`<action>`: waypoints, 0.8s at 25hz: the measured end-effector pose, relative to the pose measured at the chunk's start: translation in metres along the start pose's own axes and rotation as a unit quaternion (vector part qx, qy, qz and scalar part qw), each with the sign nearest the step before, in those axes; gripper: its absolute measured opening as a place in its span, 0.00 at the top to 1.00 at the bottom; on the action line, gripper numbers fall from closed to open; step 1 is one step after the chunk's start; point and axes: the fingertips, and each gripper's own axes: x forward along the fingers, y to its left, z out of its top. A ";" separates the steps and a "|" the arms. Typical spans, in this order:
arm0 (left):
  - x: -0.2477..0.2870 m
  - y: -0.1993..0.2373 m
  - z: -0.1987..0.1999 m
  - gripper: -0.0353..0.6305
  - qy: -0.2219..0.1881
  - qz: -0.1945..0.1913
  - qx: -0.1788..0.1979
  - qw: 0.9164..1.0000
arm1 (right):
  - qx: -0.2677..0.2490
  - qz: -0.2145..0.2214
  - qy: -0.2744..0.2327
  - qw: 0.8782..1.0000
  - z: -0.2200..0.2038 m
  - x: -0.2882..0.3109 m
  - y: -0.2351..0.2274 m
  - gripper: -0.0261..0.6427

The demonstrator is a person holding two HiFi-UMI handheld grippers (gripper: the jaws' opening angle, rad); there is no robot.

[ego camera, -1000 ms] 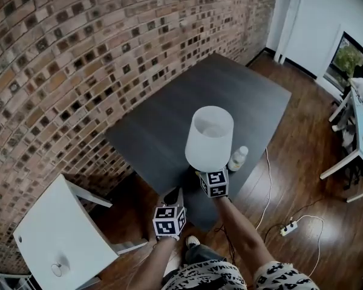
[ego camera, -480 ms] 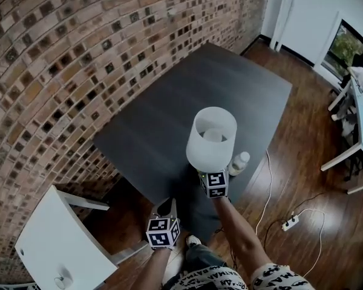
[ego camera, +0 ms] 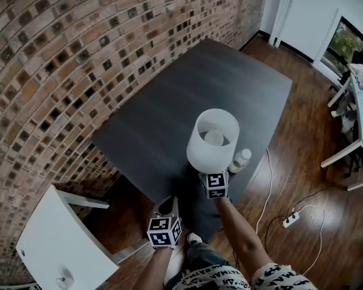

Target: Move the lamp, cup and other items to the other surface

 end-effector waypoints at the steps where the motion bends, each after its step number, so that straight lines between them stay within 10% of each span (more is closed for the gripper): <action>1: 0.000 0.000 0.000 0.95 0.000 -0.001 0.000 1.000 | 0.001 -0.005 -0.002 1.000 0.001 0.000 -0.001 0.87; 11: -0.010 0.002 -0.009 0.95 0.005 -0.002 0.000 1.000 | 0.024 -0.027 0.015 0.999 -0.023 -0.005 0.001 0.51; 20: -0.041 0.009 -0.004 0.95 -0.025 0.006 -0.001 1.000 | 0.096 -0.002 0.127 0.987 -0.051 -0.131 0.043 0.45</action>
